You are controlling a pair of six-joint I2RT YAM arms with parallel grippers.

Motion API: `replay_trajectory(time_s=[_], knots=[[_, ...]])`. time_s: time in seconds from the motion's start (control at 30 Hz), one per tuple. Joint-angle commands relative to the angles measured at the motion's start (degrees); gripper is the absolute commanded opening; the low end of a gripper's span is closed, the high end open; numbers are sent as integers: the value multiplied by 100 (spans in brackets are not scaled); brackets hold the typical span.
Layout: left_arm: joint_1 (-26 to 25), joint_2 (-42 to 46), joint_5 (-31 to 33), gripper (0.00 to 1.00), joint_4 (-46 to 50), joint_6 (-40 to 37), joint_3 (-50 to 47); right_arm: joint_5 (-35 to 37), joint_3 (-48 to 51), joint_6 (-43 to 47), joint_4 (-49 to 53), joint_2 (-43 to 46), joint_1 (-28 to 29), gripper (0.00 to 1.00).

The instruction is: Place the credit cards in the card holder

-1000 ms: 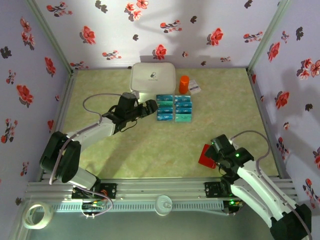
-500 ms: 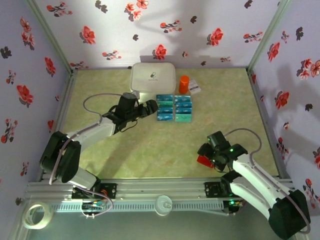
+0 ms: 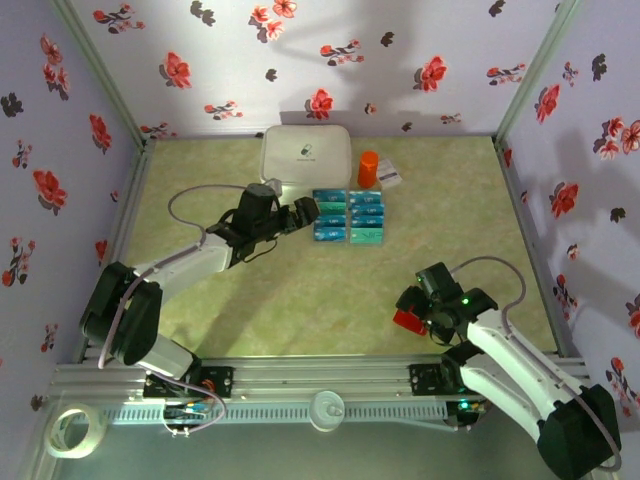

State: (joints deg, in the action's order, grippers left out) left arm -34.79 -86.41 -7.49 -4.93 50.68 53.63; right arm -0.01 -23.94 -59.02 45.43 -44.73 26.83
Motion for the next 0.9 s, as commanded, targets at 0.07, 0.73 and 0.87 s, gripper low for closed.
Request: replay_trajectory(time_s=[0.07, 0.73, 0.87], knots=[[-54, -99, 98, 100, -52, 17, 166, -140, 38, 3, -159, -93, -55, 92], [-88, -208, 89, 100, -21, 14, 278, -649, 21, 432, -1412, -669, -232, 88], [-98, -242, 87, 100, -26, 14, 289, -777, -42, 557, -1724, -894, -322, 86]])
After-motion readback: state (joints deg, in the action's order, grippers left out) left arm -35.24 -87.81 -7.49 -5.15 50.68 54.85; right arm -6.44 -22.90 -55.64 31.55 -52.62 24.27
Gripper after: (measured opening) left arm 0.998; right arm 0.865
